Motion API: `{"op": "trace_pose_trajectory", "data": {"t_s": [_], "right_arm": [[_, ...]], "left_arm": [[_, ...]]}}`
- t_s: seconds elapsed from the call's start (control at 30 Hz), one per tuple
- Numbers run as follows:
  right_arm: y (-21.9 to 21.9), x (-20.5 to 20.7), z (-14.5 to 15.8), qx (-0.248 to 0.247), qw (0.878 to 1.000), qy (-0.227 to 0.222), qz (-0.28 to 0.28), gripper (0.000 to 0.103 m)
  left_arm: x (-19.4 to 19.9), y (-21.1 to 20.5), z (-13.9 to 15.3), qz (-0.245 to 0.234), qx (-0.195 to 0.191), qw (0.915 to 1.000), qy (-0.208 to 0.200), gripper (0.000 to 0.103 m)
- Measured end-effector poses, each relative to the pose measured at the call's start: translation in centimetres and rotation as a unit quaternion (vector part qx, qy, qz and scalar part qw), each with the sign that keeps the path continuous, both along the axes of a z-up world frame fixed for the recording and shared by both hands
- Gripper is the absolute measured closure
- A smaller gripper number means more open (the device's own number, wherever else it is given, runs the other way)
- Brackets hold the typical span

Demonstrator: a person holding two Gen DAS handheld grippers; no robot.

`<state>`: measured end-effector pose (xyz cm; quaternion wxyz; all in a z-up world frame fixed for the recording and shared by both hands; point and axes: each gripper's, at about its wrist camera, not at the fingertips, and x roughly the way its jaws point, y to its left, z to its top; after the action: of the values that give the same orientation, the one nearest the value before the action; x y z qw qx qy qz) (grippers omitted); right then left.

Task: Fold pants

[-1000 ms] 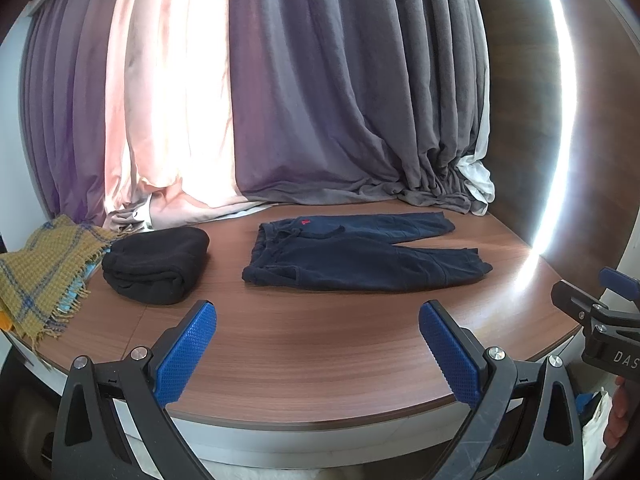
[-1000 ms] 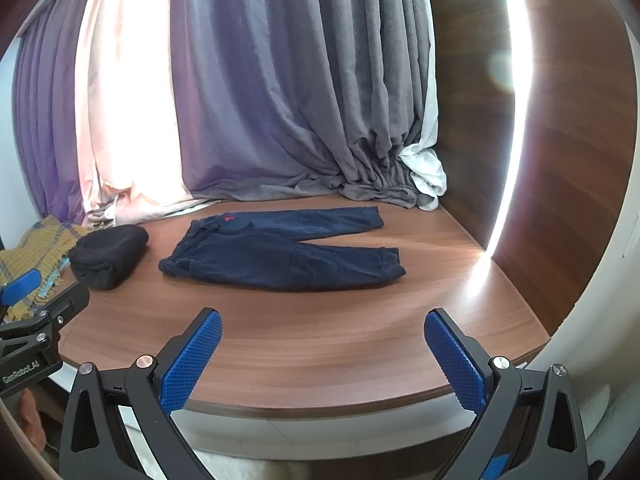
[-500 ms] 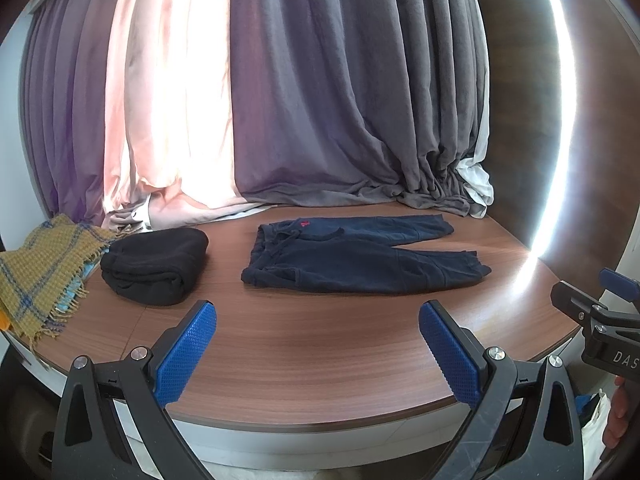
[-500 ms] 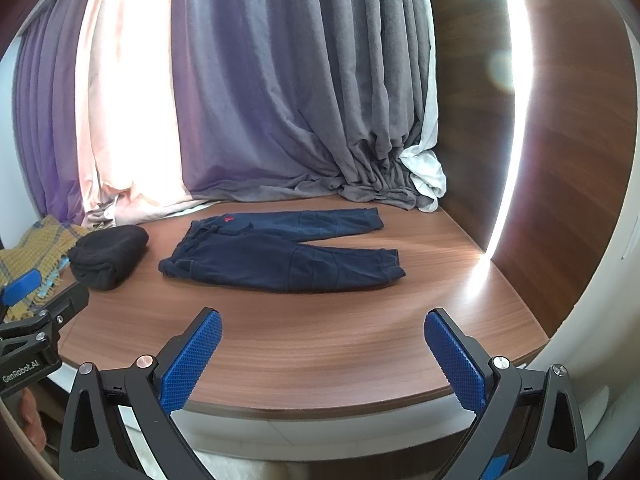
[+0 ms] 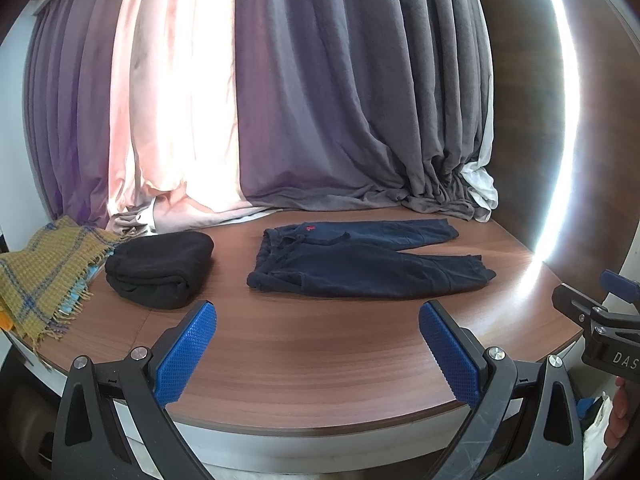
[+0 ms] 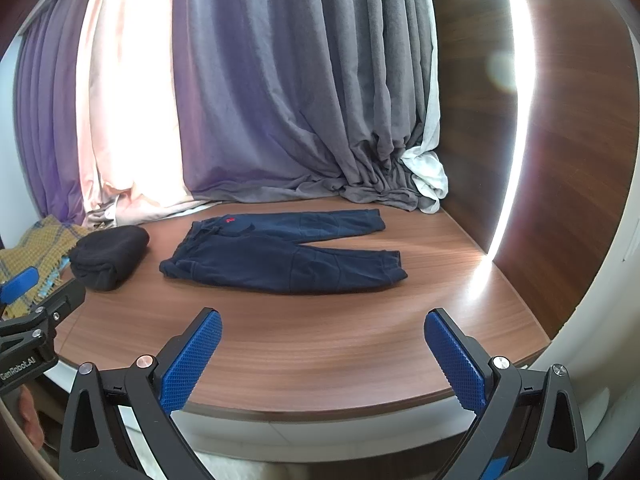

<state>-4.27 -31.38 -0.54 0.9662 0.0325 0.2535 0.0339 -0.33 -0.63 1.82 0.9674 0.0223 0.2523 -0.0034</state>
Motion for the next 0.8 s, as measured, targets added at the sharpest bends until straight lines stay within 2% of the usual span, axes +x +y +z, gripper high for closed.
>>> {"op": "trace_pose_trajectory", "data": {"t_s": [0.8], "right_arm": [[1.2, 1.5, -0.6, -0.003, 1.000, 0.007, 0.005, 0.001]], "left_arm": [[0.7, 1.4, -0.6, 0.007, -0.002, 1.0000, -0.001, 0.000]]}}
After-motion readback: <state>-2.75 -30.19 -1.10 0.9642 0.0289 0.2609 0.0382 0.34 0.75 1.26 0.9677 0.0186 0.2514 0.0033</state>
